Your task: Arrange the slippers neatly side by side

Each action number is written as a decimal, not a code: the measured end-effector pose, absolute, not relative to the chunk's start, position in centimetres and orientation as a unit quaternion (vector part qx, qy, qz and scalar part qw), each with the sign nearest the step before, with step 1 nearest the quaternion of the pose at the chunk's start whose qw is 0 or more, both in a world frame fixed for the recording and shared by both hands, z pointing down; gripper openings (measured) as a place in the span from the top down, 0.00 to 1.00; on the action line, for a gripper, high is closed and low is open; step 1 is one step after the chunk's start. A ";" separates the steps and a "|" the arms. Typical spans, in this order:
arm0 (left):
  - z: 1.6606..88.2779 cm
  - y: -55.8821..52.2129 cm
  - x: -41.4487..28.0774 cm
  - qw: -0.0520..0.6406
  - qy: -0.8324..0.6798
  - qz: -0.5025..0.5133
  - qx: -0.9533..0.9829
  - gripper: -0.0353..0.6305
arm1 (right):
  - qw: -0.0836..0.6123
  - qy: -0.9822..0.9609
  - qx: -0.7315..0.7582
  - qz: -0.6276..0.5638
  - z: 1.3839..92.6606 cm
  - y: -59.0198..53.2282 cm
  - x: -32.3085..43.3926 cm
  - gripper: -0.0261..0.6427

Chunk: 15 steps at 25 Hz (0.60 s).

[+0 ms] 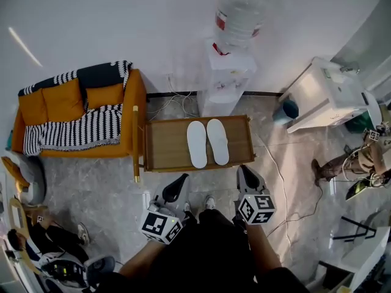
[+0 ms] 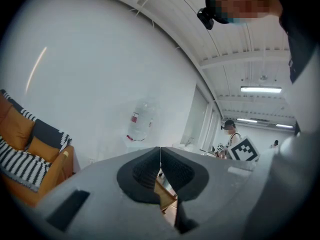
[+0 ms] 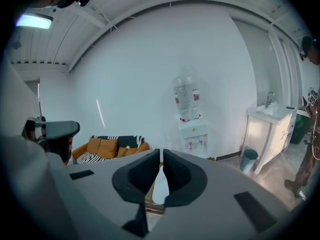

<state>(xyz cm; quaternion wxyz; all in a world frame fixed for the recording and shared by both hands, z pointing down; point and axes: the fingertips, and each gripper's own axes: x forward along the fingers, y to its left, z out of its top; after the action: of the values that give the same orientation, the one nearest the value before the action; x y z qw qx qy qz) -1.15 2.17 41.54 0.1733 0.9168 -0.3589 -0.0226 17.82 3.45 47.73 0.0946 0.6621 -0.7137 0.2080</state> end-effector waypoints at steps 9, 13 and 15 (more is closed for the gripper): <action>41.2 2.7 0.8 0.165 -0.379 -0.006 0.910 0.92 | 0.073 -0.739 0.646 0.176 44.5 8.9 17.0 0.94; 41.7 3.2 2.0 0.160 -0.387 0.000 0.908 0.92 | 0.068 -0.747 0.634 0.187 45.1 9.8 17.1 0.94; 41.9 3.6 2.6 0.164 -0.388 0.003 0.907 0.92 | 0.070 -0.751 0.629 0.192 45.3 9.9 17.3 0.94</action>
<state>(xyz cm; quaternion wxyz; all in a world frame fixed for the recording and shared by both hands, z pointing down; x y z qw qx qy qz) 2.58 3.57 41.91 0.1636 0.9069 -0.3883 0.0026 17.29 9.89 45.33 0.0702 0.6285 -0.7505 0.1917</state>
